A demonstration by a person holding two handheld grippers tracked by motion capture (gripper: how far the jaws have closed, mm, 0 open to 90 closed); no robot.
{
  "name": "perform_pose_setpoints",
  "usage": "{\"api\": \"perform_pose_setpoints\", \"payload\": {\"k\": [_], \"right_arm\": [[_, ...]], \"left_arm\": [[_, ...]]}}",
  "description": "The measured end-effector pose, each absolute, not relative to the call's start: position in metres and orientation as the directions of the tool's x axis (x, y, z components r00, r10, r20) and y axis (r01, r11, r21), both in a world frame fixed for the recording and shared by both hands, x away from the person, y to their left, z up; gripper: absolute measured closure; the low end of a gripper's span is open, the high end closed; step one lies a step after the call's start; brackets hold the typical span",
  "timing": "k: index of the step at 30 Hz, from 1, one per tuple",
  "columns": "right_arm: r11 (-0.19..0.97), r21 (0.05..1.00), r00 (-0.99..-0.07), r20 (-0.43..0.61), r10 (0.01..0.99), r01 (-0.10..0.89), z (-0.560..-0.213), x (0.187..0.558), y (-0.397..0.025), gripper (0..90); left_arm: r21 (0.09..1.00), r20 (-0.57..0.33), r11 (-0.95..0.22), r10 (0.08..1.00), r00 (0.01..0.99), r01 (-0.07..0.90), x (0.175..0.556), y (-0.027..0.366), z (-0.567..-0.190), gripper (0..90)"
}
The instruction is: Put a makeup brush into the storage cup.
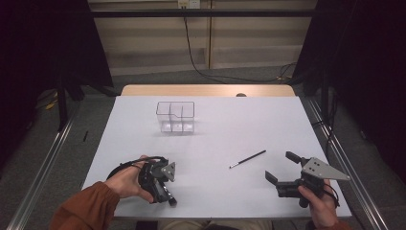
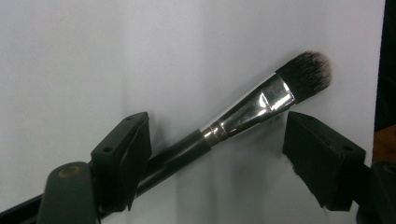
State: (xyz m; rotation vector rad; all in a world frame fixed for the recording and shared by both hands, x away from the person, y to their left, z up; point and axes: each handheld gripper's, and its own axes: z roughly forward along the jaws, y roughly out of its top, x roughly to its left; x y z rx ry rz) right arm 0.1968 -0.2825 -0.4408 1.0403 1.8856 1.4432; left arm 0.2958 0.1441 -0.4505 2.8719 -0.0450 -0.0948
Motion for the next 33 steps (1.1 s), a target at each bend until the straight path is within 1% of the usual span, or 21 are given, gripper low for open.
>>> {"api": "perform_pose_setpoints", "payload": {"k": [2,7,10,12,16,17,18,22,25,26,27,28,29,30,31,33], "right_arm": [[0.126,0.960,-0.554,0.035,0.832,0.251,-0.4407,0.1967,-0.2825,0.0],[0.125,0.959,-0.553,0.037,0.832,0.253,-0.4410,0.1968,-0.2819,0.0],[0.125,0.960,-0.554,0.037,0.832,0.252,-0.4410,0.1969,-0.2817,0.0],[0.126,0.959,-0.552,0.037,0.833,0.254,-0.4411,0.1970,-0.2819,0.0],[0.129,0.958,-0.554,0.035,0.832,0.255,-0.4413,0.1970,-0.2814,0.0],[0.129,0.958,-0.554,0.035,0.832,0.255,-0.4413,0.1970,-0.2814,0.0],[0.132,0.958,-0.556,0.033,0.831,0.253,-0.4413,0.1970,-0.2813,0.0],[0.131,0.958,-0.553,0.034,0.833,0.257,-0.4416,0.1975,-0.2816,0.0],[0.131,0.957,-0.553,0.035,0.832,0.258,-0.4417,0.1975,-0.2817,0.0],[0.131,0.957,-0.553,0.035,0.832,0.258,-0.4417,0.1975,-0.2817,0.0],[0.131,0.957,-0.552,0.035,0.833,0.258,-0.4416,0.1973,-0.2817,0.0],[0.131,0.957,-0.552,0.035,0.833,0.258,-0.4416,0.1973,-0.2817,0.0],[0.131,0.957,-0.553,0.035,0.833,0.258,-0.4417,0.1975,-0.2818,0.0],[0.131,0.957,-0.553,0.036,0.833,0.260,-0.4417,0.1976,-0.2819,0.0],[0.131,0.957,-0.552,0.036,0.833,0.259,-0.4417,0.1976,-0.2818,0.0],[0.132,0.957,-0.553,0.034,0.833,0.258,-0.4416,0.1973,-0.2816,0.0]], "left_arm": [[0.256,-0.058,-0.966,-0.047,0.997,-0.031,0.2963,0.1432,-0.4504,24.9],[0.201,-0.054,-0.979,-0.032,0.998,-0.021,0.2964,0.1358,-0.4481,30.9],[0.205,-0.057,-0.979,-0.018,0.998,-0.006,0.2952,0.1363,-0.4486,32.4],[0.199,-0.056,-0.980,-0.028,0.998,-0.017,0.2954,0.1371,-0.4466,35.9],[0.214,-0.060,-0.977,-0.007,0.998,0.006,0.2960,0.1384,-0.4459,47.0],[0.218,-0.063,-0.976,0.000,0.998,0.014,0.2963,0.1387,-0.4458,47.0],[0.217,-0.058,-0.976,0.005,0.998,0.017,0.2957,0.1384,-0.4457,49.6],[0.215,-0.061,-0.976,0.016,0.998,0.029,0.2946,0.1379,-0.4455,52.8],[0.204,-0.058,-0.979,0.001,0.998,0.013,0.2955,0.1371,-0.4445,56.5],[0.206,-0.060,-0.978,0.008,0.998,0.021,0.2956,0.1370,-0.4446,56.5],[0.208,-0.061,-0.978,0.026,0.998,0.038,0.2952,0.1370,-0.4445,61.3],[0.208,-0.061,-0.977,0.028,0.998,0.040,0.2953,0.1370,-0.4443,61.3],[0.216,-0.062,-0.976,0.029,0.998,0.041,0.2956,0.1372,-0.4444,64.6],[0.206,-0.065,-0.978,0.020,0.998,0.033,0.2969,0.1373,-0.4435,72.2],[0.206,-0.066,-0.978,0.020,0.998,0.033,0.2978,0.1375,-0.4437,76.0],[0.213,-0.072,-0.976,0.031,0.997,0.046,0.2978,0.1378,-0.4440,77.7]]}}
